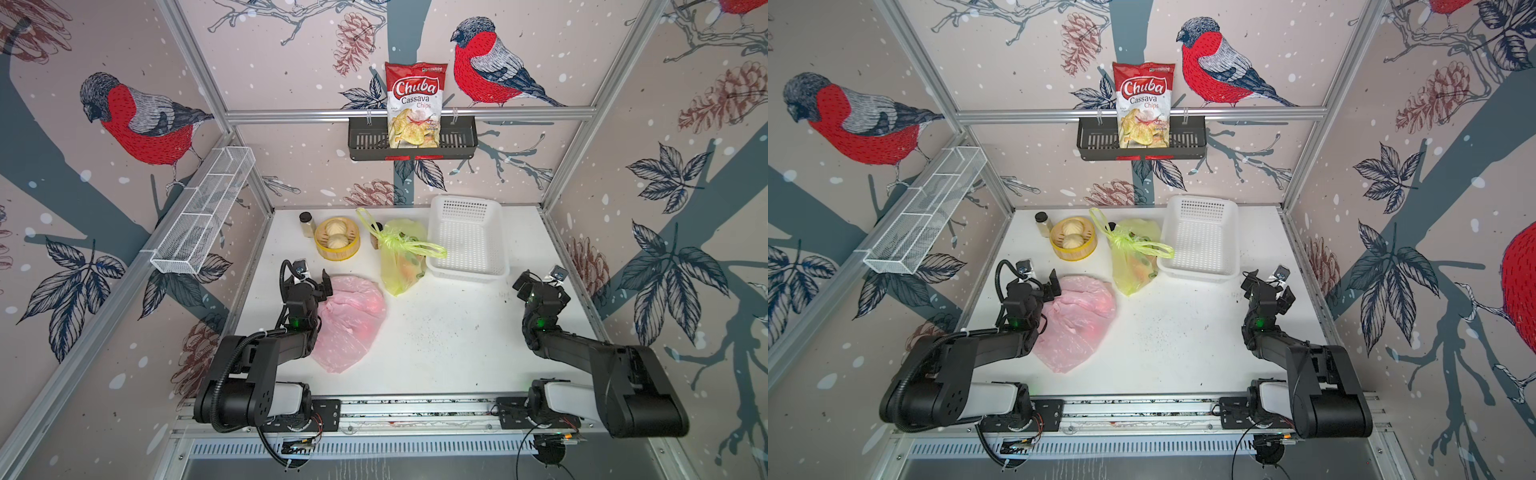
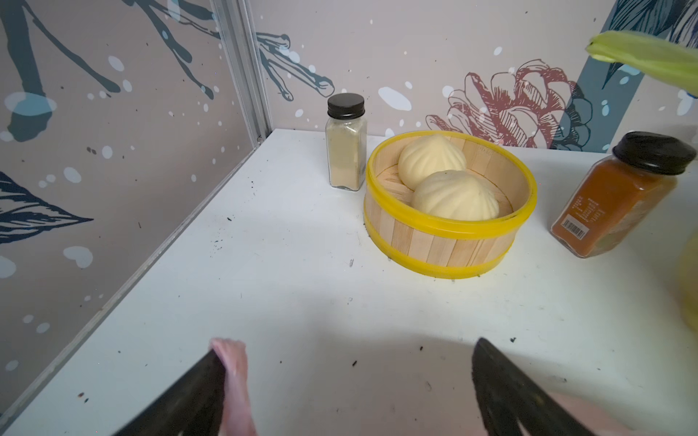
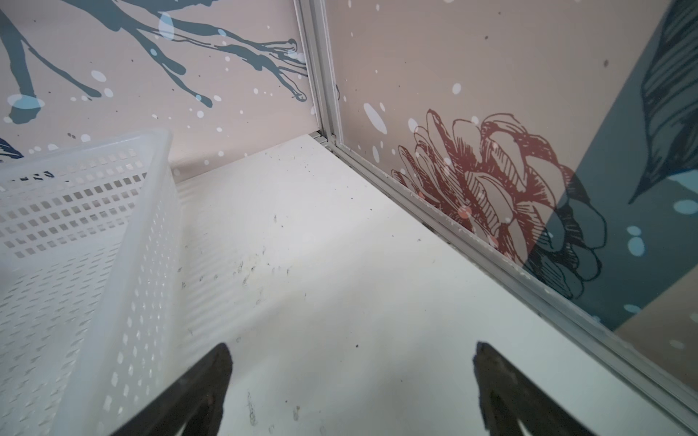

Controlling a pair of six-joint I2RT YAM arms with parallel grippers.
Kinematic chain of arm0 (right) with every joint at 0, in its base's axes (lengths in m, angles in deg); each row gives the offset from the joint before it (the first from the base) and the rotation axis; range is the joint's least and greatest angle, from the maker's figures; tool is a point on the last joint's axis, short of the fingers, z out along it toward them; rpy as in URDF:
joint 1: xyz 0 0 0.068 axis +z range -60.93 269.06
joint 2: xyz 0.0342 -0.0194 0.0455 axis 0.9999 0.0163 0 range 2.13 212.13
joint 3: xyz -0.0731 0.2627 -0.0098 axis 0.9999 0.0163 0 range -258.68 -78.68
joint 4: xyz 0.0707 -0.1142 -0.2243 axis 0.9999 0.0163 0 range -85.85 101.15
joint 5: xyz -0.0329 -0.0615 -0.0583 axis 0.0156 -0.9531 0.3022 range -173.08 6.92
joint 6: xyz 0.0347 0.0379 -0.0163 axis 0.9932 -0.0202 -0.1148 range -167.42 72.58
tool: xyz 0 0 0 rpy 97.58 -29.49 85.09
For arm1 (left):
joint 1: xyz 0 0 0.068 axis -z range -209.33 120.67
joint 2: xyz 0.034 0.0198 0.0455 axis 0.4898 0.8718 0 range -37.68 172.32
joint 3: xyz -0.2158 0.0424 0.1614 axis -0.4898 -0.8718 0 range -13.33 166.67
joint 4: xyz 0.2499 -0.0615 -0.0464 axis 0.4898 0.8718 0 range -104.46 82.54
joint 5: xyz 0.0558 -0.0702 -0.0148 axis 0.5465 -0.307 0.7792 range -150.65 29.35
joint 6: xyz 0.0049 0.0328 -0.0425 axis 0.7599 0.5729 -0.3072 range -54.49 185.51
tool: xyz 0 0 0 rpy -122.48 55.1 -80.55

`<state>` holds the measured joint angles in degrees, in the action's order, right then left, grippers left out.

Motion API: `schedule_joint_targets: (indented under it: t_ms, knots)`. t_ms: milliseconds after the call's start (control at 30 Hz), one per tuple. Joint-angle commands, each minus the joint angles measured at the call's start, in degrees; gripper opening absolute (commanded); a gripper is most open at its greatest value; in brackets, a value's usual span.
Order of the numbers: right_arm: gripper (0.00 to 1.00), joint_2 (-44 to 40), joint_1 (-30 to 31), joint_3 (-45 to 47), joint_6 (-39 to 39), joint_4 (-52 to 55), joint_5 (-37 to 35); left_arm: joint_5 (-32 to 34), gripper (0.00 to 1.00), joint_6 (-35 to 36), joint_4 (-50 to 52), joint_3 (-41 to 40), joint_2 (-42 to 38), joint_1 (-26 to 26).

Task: Place the peach into a plastic bag & tie a knot
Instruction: Reset both arms

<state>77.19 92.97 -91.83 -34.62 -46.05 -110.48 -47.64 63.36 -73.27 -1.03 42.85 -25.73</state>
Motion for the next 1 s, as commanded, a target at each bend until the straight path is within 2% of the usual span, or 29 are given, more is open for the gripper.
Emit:
schedule_joint_targets:
  t_ms: [0, 67, 133, 167, 233, 300, 333, 367, 467, 533, 600, 967]
  knots:
    - [0.99, 1.9, -0.48, -1.35, -3.59, -7.55, 4.26, -6.61, 0.96, 3.95, -16.75, -2.36, 4.73, -0.59]
    - [0.99, 2.81, -1.7, -0.43, -3.54, -10.55, 5.2, -6.38, 0.96, 3.77, -20.89, -1.93, 8.14, -0.74]
    - [1.0, 6.11, -3.7, 3.12, -1.95, -20.85, 5.72, -7.95, 0.96, 3.28, -10.25, 2.35, 6.86, -1.51]
    - [1.0, 6.91, -3.66, 4.0, -3.27, -23.76, 7.92, -9.54, 0.96, 2.49, -8.41, 2.89, 6.16, -2.59]
    - [0.99, 7.6, -2.51, 1.75, -4.8, -19.27, 9.09, -9.99, 0.96, 1.66, -10.91, 2.31, 7.23, -3.5]
    - [0.99, 13.19, -1.21, 2.58, -6.96, -28.05, 7.92, -10.05, 0.96, 1.78, -8.66, 3.03, 6.58, -3.52]
    - [1.0, 13.06, -1.18, 2.25, -6.86, -26.65, 7.8, -10.03, 0.96, 1.71, -9.57, 2.83, 6.89, -3.53]
    - [0.99, 11.46, -1.26, 0.63, -6.01, -20.05, 7.73, -10.04, 0.96, 1.71, -8.63, 3.0, 6.71, -3.51]
    - [1.0, 12.01, -1.1, 1.7, -6.47, -24.05, 7.63, -9.93, 0.96, 1.8, -8.33, 3.25, 6.67, -3.55]
    - [1.0, 10.63, -1.02, 0.81, -5.93, -19.8, 7.46, -9.86, 0.96, 1.8, -8.95, 2.78, 6.53, -3.56]
    - [1.0, 11.48, -0.74, 1.09, -6.4, -21.87, 6.77, -9.76, 0.96, 1.8, -9.07, 2.8, 6.55, -3.54]
    - [1.0, 12.0, -1.35, -0.66, -6.04, -18.71, 8.21, -9.59, 0.96, 1.8, -8.42, 3.21, 6.74, -3.45]
